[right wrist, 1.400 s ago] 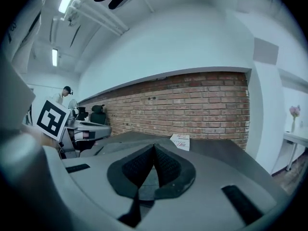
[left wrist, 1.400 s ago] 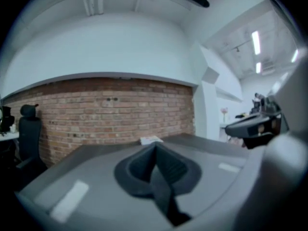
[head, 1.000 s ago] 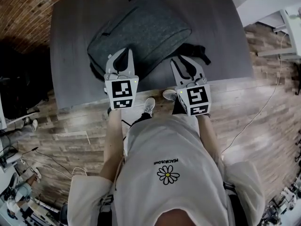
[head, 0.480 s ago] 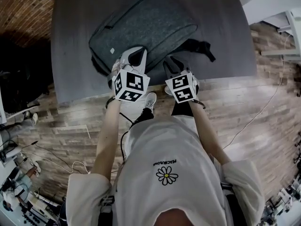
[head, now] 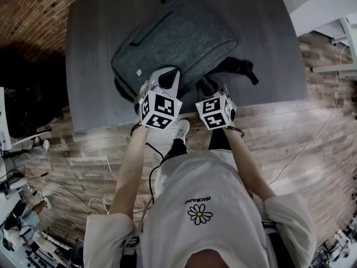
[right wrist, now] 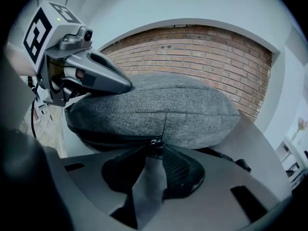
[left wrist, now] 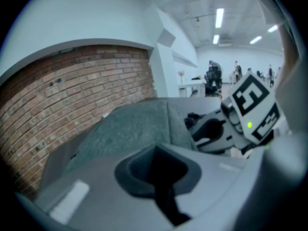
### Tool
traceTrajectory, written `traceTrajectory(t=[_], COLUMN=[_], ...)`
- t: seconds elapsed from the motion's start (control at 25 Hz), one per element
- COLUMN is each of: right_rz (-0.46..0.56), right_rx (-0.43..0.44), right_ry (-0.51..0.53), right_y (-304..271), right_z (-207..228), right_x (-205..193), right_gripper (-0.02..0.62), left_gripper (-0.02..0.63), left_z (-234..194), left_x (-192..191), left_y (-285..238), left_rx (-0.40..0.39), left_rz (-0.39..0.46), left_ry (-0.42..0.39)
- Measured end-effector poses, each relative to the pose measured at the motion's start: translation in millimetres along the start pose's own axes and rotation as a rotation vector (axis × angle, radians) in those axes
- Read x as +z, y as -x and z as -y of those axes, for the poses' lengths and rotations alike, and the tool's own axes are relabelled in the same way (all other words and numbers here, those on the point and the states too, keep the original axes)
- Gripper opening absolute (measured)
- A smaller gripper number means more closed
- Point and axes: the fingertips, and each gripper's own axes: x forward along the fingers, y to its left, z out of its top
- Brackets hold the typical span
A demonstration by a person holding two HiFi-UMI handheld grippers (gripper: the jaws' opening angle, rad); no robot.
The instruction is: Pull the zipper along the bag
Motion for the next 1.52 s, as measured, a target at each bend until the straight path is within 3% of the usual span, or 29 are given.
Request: traceTrajectory(t=[0.16,0.36,0.6,0.72,0.96,1.44,1.52], right_rz=[0.001,-0.004,-0.023,-0.031,-0.053,-0.120,-0.136], right_rx=[-0.066,-0.115,-0.073,-0.080,-0.091,0.035,0.092], right_ry=[-0.020,-0.048,0.016,0.074,0.094,0.142,0.172], right_y=[-3.0,-9.4,-18.6,-22.8,-30.9,-14.6,-14.2], right_z=[12.7,52.4,91.2,106.6,128.3,122.1,106.8], right_x=[0.0,-0.5,-0.9,0.3,2.2,-9.3,-11.1], right_gripper=[0.071,0.071,0.067,0.064,0.022,0.006,0.006], left_gripper=[-0.002,-0.002,-0.002,-0.003,-0.003,-0.002,-0.002], left_z=[0.7,4.8,11.4,14.3,14.4,17.2,14.5], left_x=[7.2,25.5,45.8,54.5,65.5,61.3,59.2], left_y=[-11.4,-36.9,-64.5,-76.5,-90.4,-93.3,-93.5], left_rx=[0.001,-0.008,-0.034,-0.039,-0.050,-0.039,-0.042], left_rz=[0.009,0.027,0.022,0.020,0.015,0.017,0.018], left_ry=[0.029,0.046,0.074,0.061,0.060,0.045,0.047])
